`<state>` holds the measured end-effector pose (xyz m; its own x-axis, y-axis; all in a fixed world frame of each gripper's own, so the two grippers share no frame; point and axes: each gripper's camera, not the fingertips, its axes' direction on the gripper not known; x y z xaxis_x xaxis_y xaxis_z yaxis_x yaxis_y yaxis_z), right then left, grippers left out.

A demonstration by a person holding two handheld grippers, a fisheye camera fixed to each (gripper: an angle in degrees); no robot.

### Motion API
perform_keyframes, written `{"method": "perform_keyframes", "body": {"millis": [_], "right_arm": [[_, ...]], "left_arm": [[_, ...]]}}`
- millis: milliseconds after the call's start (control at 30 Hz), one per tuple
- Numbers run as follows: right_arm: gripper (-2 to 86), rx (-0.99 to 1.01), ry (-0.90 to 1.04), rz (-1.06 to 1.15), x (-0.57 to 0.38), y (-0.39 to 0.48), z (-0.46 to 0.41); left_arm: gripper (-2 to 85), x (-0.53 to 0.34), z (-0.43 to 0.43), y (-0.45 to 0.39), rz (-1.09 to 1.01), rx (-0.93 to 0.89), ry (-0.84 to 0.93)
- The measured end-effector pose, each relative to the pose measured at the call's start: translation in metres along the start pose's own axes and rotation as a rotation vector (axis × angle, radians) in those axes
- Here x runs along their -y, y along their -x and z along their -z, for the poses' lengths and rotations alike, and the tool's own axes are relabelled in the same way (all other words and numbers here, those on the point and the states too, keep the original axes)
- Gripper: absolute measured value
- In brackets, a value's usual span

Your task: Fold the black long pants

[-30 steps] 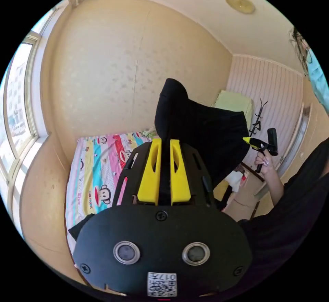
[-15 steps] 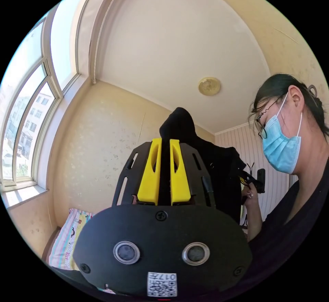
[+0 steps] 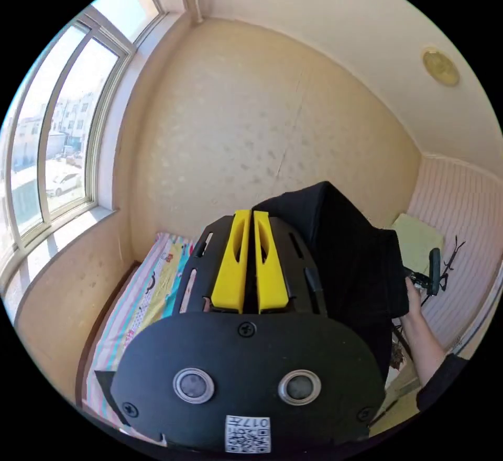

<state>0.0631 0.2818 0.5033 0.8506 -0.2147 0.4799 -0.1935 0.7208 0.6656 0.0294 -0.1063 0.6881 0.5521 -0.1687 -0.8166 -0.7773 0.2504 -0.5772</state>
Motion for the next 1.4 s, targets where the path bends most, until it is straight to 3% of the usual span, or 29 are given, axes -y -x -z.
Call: {"method": "perform_keyframes", "body": {"millis": [67, 200, 333, 467, 633, 833, 933, 1000, 1133, 1233, 1300, 1400], "right_arm": [[6.8, -0.203, 0.319, -0.133, -0.003, -0.028, -0.091], [6.9, -0.201, 0.452, -0.043, -0.075, -0.056, -0.162], [7.5, -0.247, 0.792, 0.087, -0.229, -0.102, -0.224], [10.2, -0.092, 1.083, -0.048, -0.355, -0.145, -0.236], [14.0, 0.065, 1.149, -0.097, -0.398, -0.159, -0.230], [13.4, -0.057, 1.180, -0.021, -0.379, -0.183, -0.257], [12.7, -0.004, 1.102, 0.006, -0.341, -0.182, -0.260], [12.4, 0.024, 1.070, 0.043, -0.320, -0.177, -0.257], [12.6, -0.003, 1.026, 0.088, -0.296, -0.179, -0.256], [12.4, 0.050, 1.206, 0.065, -0.312, -0.189, -0.281], [10.2, 0.017, 1.209, 0.124, -0.306, -0.185, -0.279], [6.5, 0.119, 1.159, 0.098, -0.282, -0.184, -0.254]], "left_arm": [[0.4, -0.020, -0.098, 0.060, 0.185, 0.103, 0.350], [1.7, -0.122, -0.158, 0.123, 0.198, 0.066, 0.512], [5.7, -0.288, -0.201, 0.176, 0.148, 0.146, 0.867], [10.2, -0.423, -0.201, 0.211, 0.347, 0.015, 1.097], [15.3, -0.502, -0.214, 0.191, 0.401, -0.122, 1.262], [11.8, -0.486, -0.243, 0.157, 0.152, 0.130, 1.289], [2.6, -0.468, -0.254, 0.150, 0.029, -0.056, 1.423], [1.5, -0.443, -0.236, 0.161, 0.014, -0.121, 1.369], [0.8, -0.402, -0.175, 0.231, 0.207, 0.083, 1.162], [1.2, -0.406, -0.155, 0.277, 0.474, 0.169, 1.221], [5.0, -0.404, -0.141, 0.282, 0.574, 0.127, 1.184], [6.3, -0.387, -0.129, 0.259, 0.583, 0.010, 1.080]]}}
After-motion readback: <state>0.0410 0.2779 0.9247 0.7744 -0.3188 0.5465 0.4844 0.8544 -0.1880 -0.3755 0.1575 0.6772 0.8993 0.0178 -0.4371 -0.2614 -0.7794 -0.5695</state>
